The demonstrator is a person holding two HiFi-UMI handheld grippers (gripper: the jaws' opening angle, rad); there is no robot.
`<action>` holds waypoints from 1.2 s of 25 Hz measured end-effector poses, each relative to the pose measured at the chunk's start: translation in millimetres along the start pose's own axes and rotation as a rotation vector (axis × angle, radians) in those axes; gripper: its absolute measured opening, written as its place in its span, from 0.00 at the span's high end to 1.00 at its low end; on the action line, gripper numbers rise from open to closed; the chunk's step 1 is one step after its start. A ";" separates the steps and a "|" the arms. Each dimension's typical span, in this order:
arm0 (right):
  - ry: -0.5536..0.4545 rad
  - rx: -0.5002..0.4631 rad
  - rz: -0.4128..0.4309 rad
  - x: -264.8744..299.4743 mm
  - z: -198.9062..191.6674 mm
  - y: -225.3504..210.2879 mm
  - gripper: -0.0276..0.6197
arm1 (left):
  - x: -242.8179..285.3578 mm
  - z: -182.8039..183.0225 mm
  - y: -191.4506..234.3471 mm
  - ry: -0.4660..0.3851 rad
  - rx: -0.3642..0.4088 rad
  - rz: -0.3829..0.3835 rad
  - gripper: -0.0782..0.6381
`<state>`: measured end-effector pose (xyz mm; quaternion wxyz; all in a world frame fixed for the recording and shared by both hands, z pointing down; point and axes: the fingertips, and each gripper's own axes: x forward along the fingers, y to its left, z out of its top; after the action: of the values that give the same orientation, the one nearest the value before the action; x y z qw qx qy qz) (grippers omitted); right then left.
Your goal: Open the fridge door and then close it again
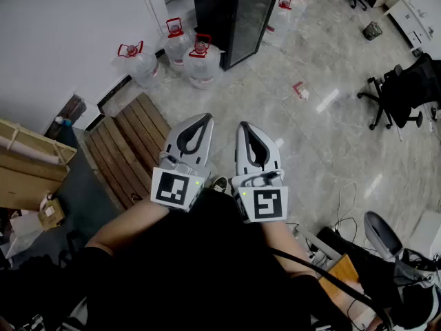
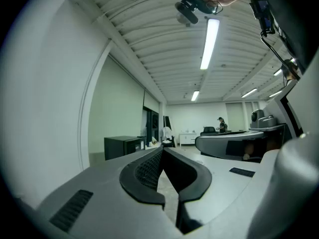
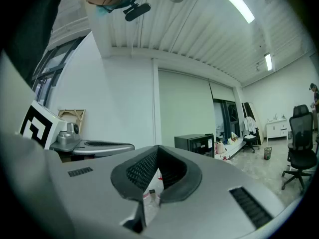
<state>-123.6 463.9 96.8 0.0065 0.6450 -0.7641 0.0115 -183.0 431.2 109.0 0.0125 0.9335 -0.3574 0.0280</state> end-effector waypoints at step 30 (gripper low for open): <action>-0.048 0.025 -0.167 221.0 -87.0 -134.8 0.93 | 208.7 -96.7 155.0 -0.084 -0.002 -0.049 0.88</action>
<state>-28.2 225.8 190.4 -0.0189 0.7066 -0.7073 0.0048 -135.7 180.9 218.9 -0.0007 0.9422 -0.3347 -0.0120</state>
